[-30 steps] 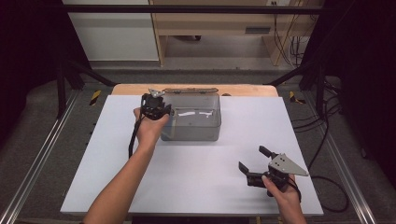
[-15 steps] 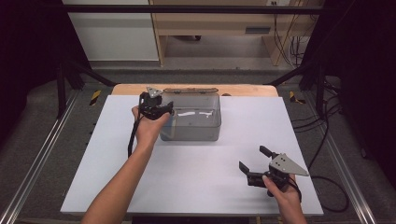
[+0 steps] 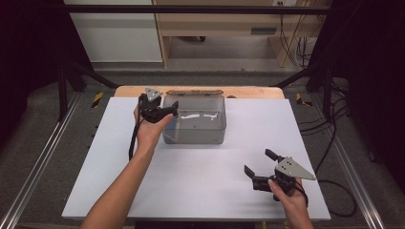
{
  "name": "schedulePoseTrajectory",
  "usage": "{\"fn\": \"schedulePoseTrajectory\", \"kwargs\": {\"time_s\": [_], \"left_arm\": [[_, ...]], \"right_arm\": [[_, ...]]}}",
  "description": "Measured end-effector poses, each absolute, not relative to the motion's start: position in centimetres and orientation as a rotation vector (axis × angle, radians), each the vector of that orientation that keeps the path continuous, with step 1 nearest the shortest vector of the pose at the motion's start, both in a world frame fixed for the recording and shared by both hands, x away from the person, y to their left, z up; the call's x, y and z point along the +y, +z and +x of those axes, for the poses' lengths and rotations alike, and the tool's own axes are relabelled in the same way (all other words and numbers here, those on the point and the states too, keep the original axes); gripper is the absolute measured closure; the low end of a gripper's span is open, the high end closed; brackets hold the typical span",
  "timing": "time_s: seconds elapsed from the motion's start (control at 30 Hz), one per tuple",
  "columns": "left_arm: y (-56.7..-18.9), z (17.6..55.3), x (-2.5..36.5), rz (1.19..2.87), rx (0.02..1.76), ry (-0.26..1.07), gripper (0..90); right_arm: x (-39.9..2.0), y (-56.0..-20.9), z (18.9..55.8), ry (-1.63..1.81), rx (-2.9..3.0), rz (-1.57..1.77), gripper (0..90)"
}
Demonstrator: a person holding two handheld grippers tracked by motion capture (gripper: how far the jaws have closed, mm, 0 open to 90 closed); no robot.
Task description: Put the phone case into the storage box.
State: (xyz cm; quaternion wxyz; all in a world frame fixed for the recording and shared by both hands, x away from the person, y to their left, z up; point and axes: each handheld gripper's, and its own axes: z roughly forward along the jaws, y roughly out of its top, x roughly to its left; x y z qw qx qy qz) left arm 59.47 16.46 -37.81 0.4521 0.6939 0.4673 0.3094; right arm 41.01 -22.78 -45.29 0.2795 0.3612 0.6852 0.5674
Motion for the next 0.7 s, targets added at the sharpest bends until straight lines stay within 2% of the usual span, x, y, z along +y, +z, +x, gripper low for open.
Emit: {"fn": "schedulePoseTrajectory", "kwargs": {"time_s": [0.33,0.7], "left_arm": [[-37.71,59.35,16.86,1.661,1.155,0.730,8.8],[-37.73,58.86,17.27,1.627,1.128,0.715,5.9]], "right_arm": [[-22.78,-45.31,41.02,1.521,1.839,0.968,3.5],[-22.74,-45.31,41.02,1.521,1.843,0.965,3.4]]}}
